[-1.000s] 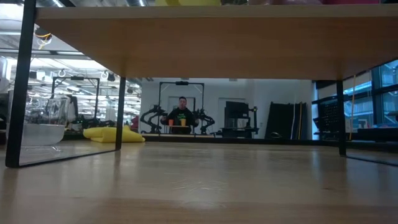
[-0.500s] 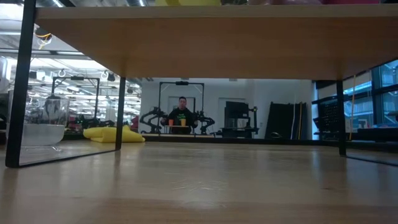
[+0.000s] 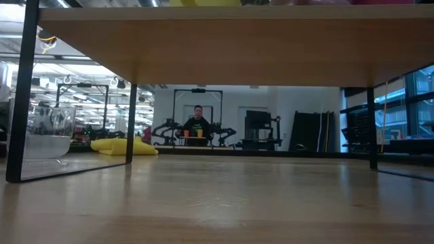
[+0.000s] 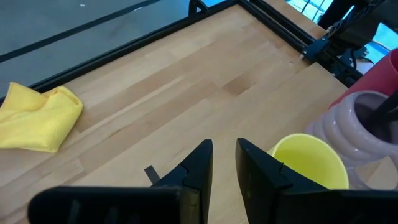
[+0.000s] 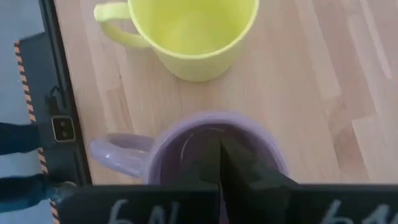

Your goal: Stack small to large cups/mugs on shelf

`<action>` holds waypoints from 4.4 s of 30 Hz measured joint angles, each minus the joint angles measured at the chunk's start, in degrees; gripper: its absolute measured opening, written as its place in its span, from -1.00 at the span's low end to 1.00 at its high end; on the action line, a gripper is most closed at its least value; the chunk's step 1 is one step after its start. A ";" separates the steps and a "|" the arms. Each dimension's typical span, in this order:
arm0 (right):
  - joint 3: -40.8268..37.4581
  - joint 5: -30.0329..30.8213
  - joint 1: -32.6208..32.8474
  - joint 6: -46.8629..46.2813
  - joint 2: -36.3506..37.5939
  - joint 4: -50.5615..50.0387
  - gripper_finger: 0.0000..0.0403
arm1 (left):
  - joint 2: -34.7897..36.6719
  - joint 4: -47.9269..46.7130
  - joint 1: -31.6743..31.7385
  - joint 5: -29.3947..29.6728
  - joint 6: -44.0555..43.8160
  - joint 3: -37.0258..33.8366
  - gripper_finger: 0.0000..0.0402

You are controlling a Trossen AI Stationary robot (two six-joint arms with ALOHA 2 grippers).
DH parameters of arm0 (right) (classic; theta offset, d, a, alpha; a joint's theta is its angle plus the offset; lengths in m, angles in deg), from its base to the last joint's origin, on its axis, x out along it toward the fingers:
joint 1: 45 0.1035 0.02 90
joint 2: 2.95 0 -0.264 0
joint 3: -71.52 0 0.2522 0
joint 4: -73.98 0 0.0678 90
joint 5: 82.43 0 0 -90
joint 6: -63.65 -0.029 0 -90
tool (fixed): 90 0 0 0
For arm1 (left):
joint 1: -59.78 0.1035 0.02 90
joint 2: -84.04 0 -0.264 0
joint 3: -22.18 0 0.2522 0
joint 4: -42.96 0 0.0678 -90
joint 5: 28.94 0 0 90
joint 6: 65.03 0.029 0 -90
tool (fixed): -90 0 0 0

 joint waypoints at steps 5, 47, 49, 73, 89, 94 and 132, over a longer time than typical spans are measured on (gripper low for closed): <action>0.00 -0.69 -0.39 1.73 -1.57 0.04 -1.00 | -0.03 -0.01 0.00 -0.08 0.05 0.00 -0.67; 1.22 2.17 -0.36 8.00 -2.04 1.88 -0.98 | -0.03 -0.02 -0.04 -0.32 0.07 0.00 -0.67; 2.37 1.34 -0.36 7.84 -2.02 2.23 -0.98 | -0.03 -0.01 -0.04 -0.43 0.07 0.00 -0.67; 13.27 -0.48 5.71 -6.91 -4.90 4.68 -1.00 | 0.00 0.00 -0.02 1.13 1.62 0.00 -0.67; 13.20 -3.82 5.95 -14.43 -9.51 0.77 -1.00 | 0.01 0.20 -0.07 -0.08 3.22 0.00 -0.67; 13.20 -1.68 6.02 -16.30 -9.51 0.23 -1.00 | 0.01 0.23 -0.07 -0.17 4.49 0.00 -0.67; 13.22 -2.37 -0.05 -5.49 -9.14 17.66 -1.00 | 0.01 1.00 -0.50 0.14 5.12 0.00 -0.67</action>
